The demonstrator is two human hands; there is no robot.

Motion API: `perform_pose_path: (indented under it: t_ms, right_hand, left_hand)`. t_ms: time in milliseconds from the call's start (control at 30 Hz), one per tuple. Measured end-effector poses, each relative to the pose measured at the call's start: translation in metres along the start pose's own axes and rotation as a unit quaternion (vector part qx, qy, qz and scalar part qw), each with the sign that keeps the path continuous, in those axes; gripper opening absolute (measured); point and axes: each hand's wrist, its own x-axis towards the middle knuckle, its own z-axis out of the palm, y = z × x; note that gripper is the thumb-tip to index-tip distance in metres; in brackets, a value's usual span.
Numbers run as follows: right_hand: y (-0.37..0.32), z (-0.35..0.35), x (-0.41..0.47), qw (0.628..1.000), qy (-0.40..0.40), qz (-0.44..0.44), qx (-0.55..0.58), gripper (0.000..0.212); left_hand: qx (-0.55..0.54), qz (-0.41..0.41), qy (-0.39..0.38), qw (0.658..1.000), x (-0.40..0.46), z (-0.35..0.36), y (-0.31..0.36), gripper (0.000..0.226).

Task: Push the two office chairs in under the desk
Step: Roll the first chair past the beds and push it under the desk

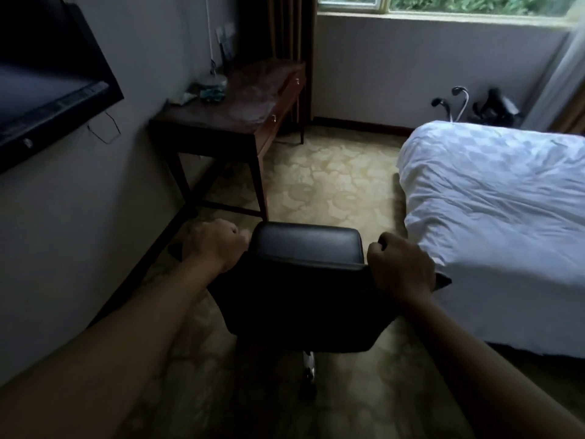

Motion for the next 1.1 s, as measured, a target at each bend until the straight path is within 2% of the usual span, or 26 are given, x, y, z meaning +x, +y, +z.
perform_pose_path:
  t_ms: [233,433,700,833,1100]
  right_hand:
    - [-0.022,0.045,0.121,0.999,-0.040,-0.023,0.020,0.025]
    - [-0.039,0.060,0.190,0.997,-0.066,-0.030,0.015,0.032]
    - [-0.064,0.094,0.288,0.999,-0.040,-0.029,0.011,0.030]
    - [-0.060,0.100,0.318,0.999,-0.013,-0.036,-0.004,0.027]
    - [-0.009,0.087,0.364,0.999,-0.019,-0.029,0.009,0.022]
  left_hand:
    - [0.014,-0.045,-0.007,0.999,0.129,0.009,0.012,0.041]
    - [0.005,-0.043,-0.024,0.999,0.205,0.003,0.032,0.038]
    - [-0.004,-0.037,-0.012,0.999,0.315,0.012,0.038,0.041]
    - [-0.005,-0.028,-0.029,0.999,0.343,0.015,0.049,0.038]
    - [-0.007,-0.031,0.019,0.999,0.336,0.043,0.105,0.038]
